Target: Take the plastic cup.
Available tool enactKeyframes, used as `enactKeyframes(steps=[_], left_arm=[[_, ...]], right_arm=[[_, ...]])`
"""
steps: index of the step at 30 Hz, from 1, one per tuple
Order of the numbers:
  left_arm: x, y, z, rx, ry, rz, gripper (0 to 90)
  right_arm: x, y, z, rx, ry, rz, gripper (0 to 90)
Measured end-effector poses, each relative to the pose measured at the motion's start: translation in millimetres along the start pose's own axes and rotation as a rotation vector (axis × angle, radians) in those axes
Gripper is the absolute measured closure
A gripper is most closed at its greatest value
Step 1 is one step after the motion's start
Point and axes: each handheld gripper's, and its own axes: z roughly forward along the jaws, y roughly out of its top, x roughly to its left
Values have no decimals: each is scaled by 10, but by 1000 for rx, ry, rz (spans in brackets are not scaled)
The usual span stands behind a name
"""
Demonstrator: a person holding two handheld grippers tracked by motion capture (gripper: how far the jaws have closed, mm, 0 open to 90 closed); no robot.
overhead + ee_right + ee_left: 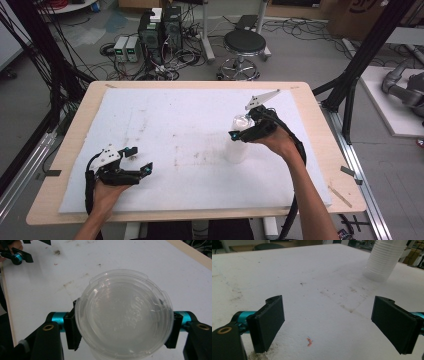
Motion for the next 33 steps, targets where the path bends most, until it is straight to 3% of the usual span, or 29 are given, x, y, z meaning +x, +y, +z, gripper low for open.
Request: enactKeyframes(steps=[19, 26, 33], left_arm=[[0, 3, 4, 8, -4, 2, 112], [-1, 4, 4, 9, -3, 0, 112], [-5, 3, 6, 10, 0, 5, 112]], right_arm=[[21, 54, -51, 1, -7, -11, 366], [54, 189, -216, -23, -18, -28, 371], [93, 500, -558, -71, -37, -53, 387]])
